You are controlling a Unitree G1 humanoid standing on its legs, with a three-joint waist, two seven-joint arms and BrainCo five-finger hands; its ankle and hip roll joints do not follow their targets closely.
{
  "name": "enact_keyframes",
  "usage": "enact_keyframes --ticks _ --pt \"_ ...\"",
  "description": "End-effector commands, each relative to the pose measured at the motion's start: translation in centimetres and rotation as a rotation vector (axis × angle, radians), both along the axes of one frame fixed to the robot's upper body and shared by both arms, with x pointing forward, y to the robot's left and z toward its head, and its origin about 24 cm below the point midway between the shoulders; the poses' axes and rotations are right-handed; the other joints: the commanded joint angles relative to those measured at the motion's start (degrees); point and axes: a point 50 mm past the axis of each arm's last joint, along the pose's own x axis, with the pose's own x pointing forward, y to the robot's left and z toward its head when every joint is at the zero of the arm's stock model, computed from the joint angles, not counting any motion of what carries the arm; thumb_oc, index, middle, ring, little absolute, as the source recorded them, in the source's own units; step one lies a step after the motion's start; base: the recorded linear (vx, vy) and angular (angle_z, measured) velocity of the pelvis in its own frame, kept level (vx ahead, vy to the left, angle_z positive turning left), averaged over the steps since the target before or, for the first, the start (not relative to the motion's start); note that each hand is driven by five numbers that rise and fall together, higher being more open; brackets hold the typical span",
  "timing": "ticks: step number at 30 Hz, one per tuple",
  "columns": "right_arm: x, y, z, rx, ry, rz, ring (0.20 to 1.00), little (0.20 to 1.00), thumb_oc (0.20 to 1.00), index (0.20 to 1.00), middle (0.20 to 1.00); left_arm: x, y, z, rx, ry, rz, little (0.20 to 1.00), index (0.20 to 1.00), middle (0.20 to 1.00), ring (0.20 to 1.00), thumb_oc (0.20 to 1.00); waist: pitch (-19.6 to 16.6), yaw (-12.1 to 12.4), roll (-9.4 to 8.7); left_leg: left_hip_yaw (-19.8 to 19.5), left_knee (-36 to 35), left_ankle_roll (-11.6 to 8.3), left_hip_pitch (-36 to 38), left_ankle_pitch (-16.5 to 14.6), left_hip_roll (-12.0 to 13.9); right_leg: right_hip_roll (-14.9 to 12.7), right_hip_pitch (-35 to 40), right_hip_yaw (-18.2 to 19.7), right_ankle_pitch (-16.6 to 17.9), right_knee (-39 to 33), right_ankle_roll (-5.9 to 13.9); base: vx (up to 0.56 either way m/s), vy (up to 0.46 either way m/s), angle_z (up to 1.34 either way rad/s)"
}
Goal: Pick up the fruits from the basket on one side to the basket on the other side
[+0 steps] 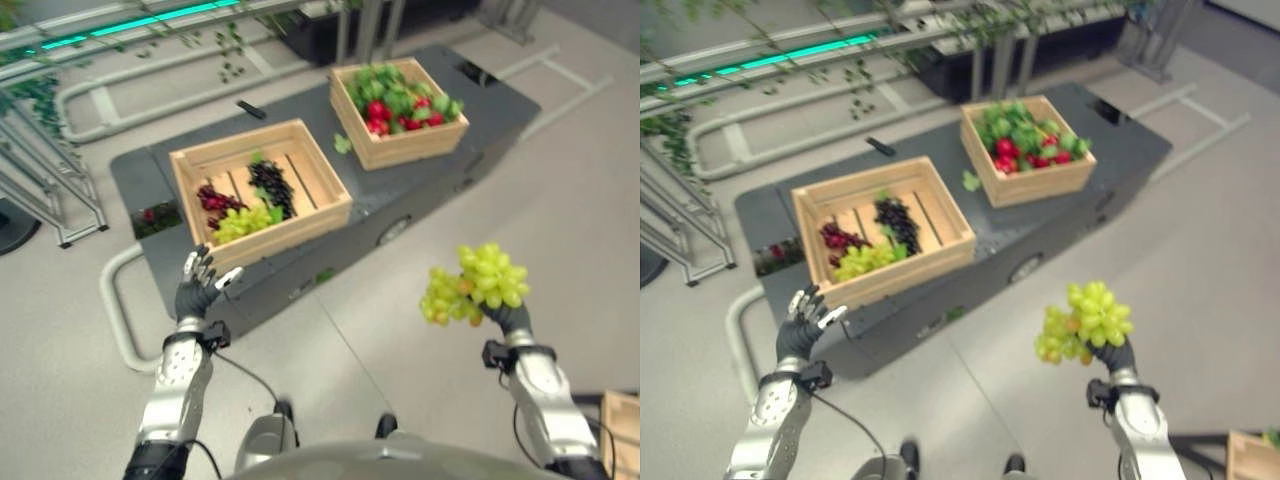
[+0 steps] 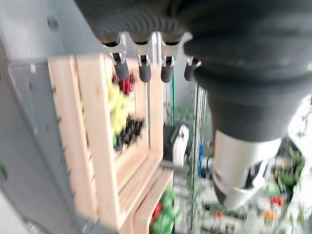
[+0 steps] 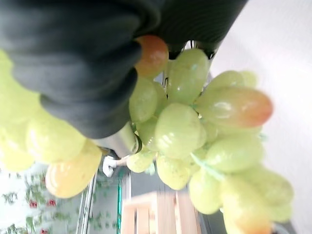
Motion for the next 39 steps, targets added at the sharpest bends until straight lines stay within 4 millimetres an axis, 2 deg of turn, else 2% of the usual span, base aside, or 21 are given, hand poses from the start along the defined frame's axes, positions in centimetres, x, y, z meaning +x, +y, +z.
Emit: enact_keyframes --ticks 1,4,6,7,9,10,11,12,13,15,16,17,20,22,24,27,32,34,35,37,39 --pt "-0.8 -1.7 3.1 -0.076 -0.134 -0.021 0.2 0.2 0.2 0.2 0.2 0.2 0.3 2.2 -0.002 -0.128 -0.016 1.0 1.0 1.0 1.0 1.0 -2.13 -1.73 0.42 -1.72 0.5 -1.07 -6.47 3.9 4.98 -1.16 8.19 -0.09 -8.16 2.95 4.81 -0.16 -0.322 -0.71" --pt "-0.6 -2.1 3.5 -0.109 -0.139 -0.015 0.2 0.2 0.2 0.2 0.2 0.2 0.0 2.1 -0.029 -0.126 -0.024 1.0 1.0 1.0 1.0 1.0 -0.65 -2.17 1.97 -2.71 -0.11 -3.88 -6.82 8.68 9.15 2.96 8.38 2.14 -8.92 -0.65 2.69 -0.12 -0.268 -0.57" --pt "-0.5 -2.3 3.8 -0.117 -0.147 -0.009 0.2 0.2 0.2 0.2 0.2 0.3 -0.1 2.1 -0.037 -0.128 -0.029 1.0 1.0 1.0 1.0 1.0 0.11 -2.27 2.36 -4.3 -0.8 -4.54 -6.93 9.88 9.46 4.23 8.48 2.95 -8.88 -1.59 2.1 -0.13 -0.223 -0.64" --pt "-0.3 -2.5 4.1 -0.133 -0.157 -0.01 0.2 0.2 0.2 0.2 0.2 0.7 -0.6 1.9 -0.065 -0.126 -0.041 1.0 1.0 1.0 1.0 1.0 1.44 -2.6 3.3 -8.1 -2.29 -5.4 -7.21 11.47 9.75 6.31 9.0 3.37 -8.35 -3.24 1.2 -0.17 -0.318 -0.62" --pt "-0.2 -2.6 4.2 -0.139 -0.156 -0.008 0.2 0.2 0.2 0.2 0.2 0.7 -0.7 1.9 -0.071 -0.127 -0.048 1.0 1.0 1.0 1.0 1.0 1.9 -2.75 3.47 -9.83 -2.66 -5.4 -7.36 11.45 9.26 6.75 9.09 3.55 -8.24 -3.5 0.96 -0.08 -0.208 -0.37" --pt "-0.1 -2.9 4.3 -0.15 -0.156 -0.017 0.2 0.2 0.2 0.2 0.2 0.9 -0.9 2.0 -0.084 -0.135 -0.055 1.0 1.0 1.0 1.0 1.0 2.62 -2.47 3.69 -14.22 -2.84 -5.53 -7.97 11.38 8.04 7.75 9.1 4.68 -7.9 -4.05 0.34 -0.04 -0.131 -0.24" --pt "-0.1 -3.0 4.3 -0.151 -0.156 -0.017 0.2 0.2 0.2 0.2 0.2 0.9 -0.9 2.0 -0.084 -0.135 -0.056 1.0 1.0 1.0 1.0 1.0 2.65 -2.57 3.72 -14.36 -2.72 -5.53 -8.05 11.31 8.0 7.75 9.16 4.56 -7.93 -4.06 0.33 -0.08 -0.298 -0.36" --pt "0.1 -3.2 4.3 -0.158 -0.151 -0.018 0.2 0.2 0.2 0.2 0.2 1.1 -1.0 2.0 -0.09 -0.132 -0.07 1.0 1.0 1.0 1.0 1.0 3.28 -3.02 3.57 -17.72 -0.37 -4.67 -8.91 8.94 5.02 8.75 8.59 6.13 -7.29 -4.18 -0.53 -0.04 -0.163 -0.31" --pt "0.1 -3.2 4.3 -0.158 -0.151 -0.018 0.2 0.2 0.2 0.2 0.2 1.1 -1.0 2.0 -0.09 -0.132 -0.07 1.0 1.0 1.0 1.0 1.0 3.31 -3.04 3.54 -17.71 -0.11 -4.61 -8.95 8.69 4.97 8.69 8.68 6.14 -7.34 -4.2 -0.49 -0.05 -0.197 -0.35" --pt "0.0 -3.4 4.4 -0.162 -0.153 -0.018 0.2 0.2 0.2 0.2 0.2 1.1 -1.2 2.0 -0.081 -0.129 -0.091 1.0 1.0 1.0 1.0 1.0 3.48 -3.4 3.15 -18.55 2.74 -2.67 -9.4 5.51 0.37 9.05 8.56 7.4 -6.89 -4.68 -1.08 -0.03 -0.073 -0.37" --pt "0.1 -3.4 4.4 -0.162 -0.153 -0.018 0.2 0.2 0.2 0.2 0.2 1.1 -1.2 2.0 -0.081 -0.13 -0.091 1.0 1.0 1.0 1.0 1.0 3.38 -3.37 3.21 -18.55 2.92 -2.6 -9.75 5.62 0.4 9.09 8.31 7.41 -6.68 -4.72 -1.04 -0.09 -0.093 -0.54" --pt "0.2 -3.5 4.1 -0.153 -0.148 -0.032 0.2 0.2 0.2 0.2 0.2 1.4 -1.5 2.1 -0.076 -0.131 -0.118 1.0 1.0 1.0 1.0 1.0 3.19 -3.57 3.23 -18.59 3.95 -0.35 -10.71 3.51 -4.79 10.07 7.79 8.68 -6.13 -5.06 -1.6 -0.06 -0.057 -0.95" --pt "0.2 -3.6 3.7 -0.153 -0.142 -0.059 0.2 0.2 0.2 0.2 0.2 1.4 -1.9 1.5 -0.076 -0.101 -0.134 1.0 1.0 1.0 1.0 1.0 1.45 -3.97 3.92 -17.75 1.17 2.57 -9.46 2.31 -8.8 11.51 7.15 10.72 -6.74 -4.56 -1.82 0.04 0.015 -0.56" --pt "0.2 -3.3 3.4 -0.135 -0.136 -0.061 0.2 0.2 0.2 0.2 0.2 1.6 -2.3 1.4 -0.067 -0.092 -0.154 1.0 1.0 1.0 1.0 1.0 0.65 -4.84 3.82 -19.45 -1.56 2.11 -8.14 4.2 -8.57 11.97 6.88 11.18 -7.68 -3.58 -2.06 0.12 0.074 -0.26" --pt "0.2 -3.2 2.9 -0.111 -0.13 -0.079 0.2 0.2 0.2 0.2 0.2 2.0 -2.9 1.5 -0.064 -0.091 -0.178 1.0 1.0 1.0 1.0 1.0 -0.75 -5.75 3.11 -19.26 -2.66 1.96 -6.98 3.8 -8.22 11.31 6.03 10.95 -8.82 -1.21 -1.92 0.09 0.052 -0.1" --pt "0.4 -3.0 3.0 -0.095 -0.139 -0.084 0.2 0.2 0.2 0.2 0.2 2.3 -3.0 1.8 -0.049 -0.095 -0.187 1.0 1.0 1.0 1.0 1.0 -1.29 -6.51 2.13 -17.93 -3.93 3.08 -4.83 2.31 -7.55 10.92 2.36 11.67 -10.24 5.8 -1.35 0.03 0.045 -0.05" --pt "1.0 -1.9 2.5 -0.024 -0.148 -0.089 0.2 0.2 0.2 0.2 0.2 2.9 -3.0 2.3 -0.001 -0.103 -0.2 1.0 1.0 1.0 1.0 1.0 1.5 -8.87 2.18 -16.2 -5.39 3.34 -0.83 1.34 -3.88 12.88 -8.37 12.41 -8.25 22.12 4.1 -0.03 0.023 -0.36" --pt "1.1 -1.7 2.4 -0.009 -0.15 -0.098 0.2 0.2 0.2 0.2 0.2 3.2 -2.8 2.8 0.01 -0.119 -0.195 1.0 1.0 1.0 1.0 1.0 1.66 -9.01 2.65 -15.96 -5.76 3.01 -0.27 0.98 -3.25 10.12 -8.9 11.05 -8.61 20.4 3.51 0.01 -0.02 -0.08" --pt "1.2 -1.6 2.5 -0.007 -0.155 -0.098 0.2 0.2 0.2 0.2 0.2 3.3 -2.7 3.1 0.011 -0.134 -0.19 1.0 1.0 1.0 1.0 1.0 1.47 -8.44 3.07 -14.93 -6.09 2.44 -0.28 0.61 -2.48 6.1 -8.55 9.03 -8.1 17.35 2.89 0.03 -0.07 -0.16" --pt "1.4 -1.5 2.4 -0.004 -0.151 -0.103 0.2 0.2 0.2 0.2 0.2 3.5 -2.7 3.4 -0.001 -0.148 -0.182 1.0 1.0 1.0 1.0 1.0 1.59 -7.74 3.3 -13.1 -6.37 1.25 0.81 -0.57 -1.15 0.67 -9.08 6.08 -5.05 11.39 2.99 0.08 -0.127 -0.59" --pt "1.4 -1.6 2.3 -0.006 -0.143 -0.107 0.2 0.2 0.2 0.2 0.2 3.6 -2.7 3.4 -0.003 -0.148 -0.184 1.0 1.0 1.0 1.0 1.0 1.7 -7.49 3.37 -12.83 -6.38 0.99 1.36 -1.14 -1.09 -0.34 -8.79 6.0 -3.11 8.65 3.33 0.14 -0.106 -0.75"
